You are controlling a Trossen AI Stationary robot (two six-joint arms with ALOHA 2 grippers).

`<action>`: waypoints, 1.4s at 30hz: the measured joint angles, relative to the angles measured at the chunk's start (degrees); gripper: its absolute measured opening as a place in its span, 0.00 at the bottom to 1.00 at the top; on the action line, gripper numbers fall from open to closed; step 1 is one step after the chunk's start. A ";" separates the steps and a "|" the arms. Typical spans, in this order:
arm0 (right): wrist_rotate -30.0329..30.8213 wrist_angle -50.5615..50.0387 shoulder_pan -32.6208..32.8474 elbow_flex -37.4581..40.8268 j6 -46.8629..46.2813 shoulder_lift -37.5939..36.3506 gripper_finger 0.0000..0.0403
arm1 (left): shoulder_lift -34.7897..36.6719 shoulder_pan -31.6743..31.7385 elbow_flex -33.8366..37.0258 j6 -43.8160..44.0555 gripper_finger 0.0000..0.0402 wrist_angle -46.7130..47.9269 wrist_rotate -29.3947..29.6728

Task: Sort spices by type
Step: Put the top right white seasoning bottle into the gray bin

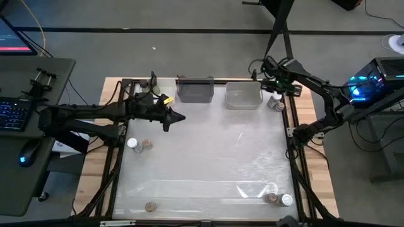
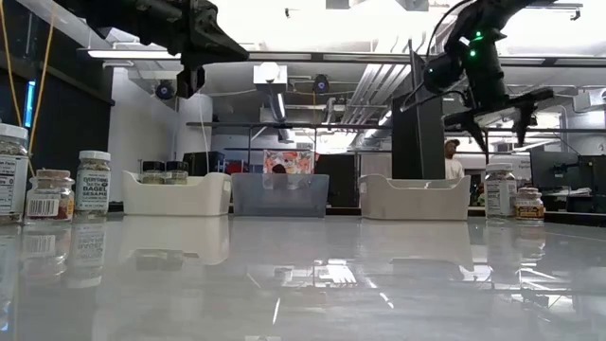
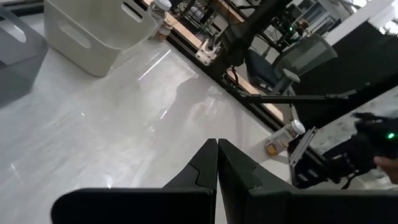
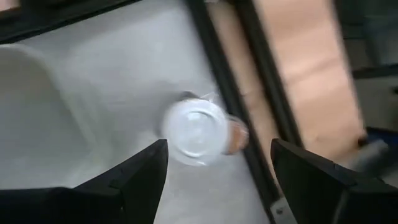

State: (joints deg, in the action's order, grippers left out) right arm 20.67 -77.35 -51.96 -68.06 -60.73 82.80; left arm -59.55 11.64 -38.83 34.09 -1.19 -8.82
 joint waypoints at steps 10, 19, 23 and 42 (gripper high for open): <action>3.91 11.14 2.85 7.07 -17.27 -3.47 0.69 | 0.00 1.20 0.00 -2.94 0.00 0.05 -5.48; 4.43 13.40 2.84 12.82 -19.40 -3.51 0.69 | 0.00 1.90 0.00 -2.45 0.00 0.09 -7.61; 3.68 16.48 2.84 15.44 -20.29 -3.51 0.69 | 0.00 1.90 0.00 -2.21 0.00 0.09 -7.65; 4.49 21.33 -0.94 18.33 -12.67 -3.51 0.49 | 0.00 1.90 0.00 -1.58 0.00 0.07 -6.51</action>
State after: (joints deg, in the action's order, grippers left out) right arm 25.16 -56.03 -52.90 -49.74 -73.41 79.29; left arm -59.55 13.54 -38.83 32.51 -1.13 -15.33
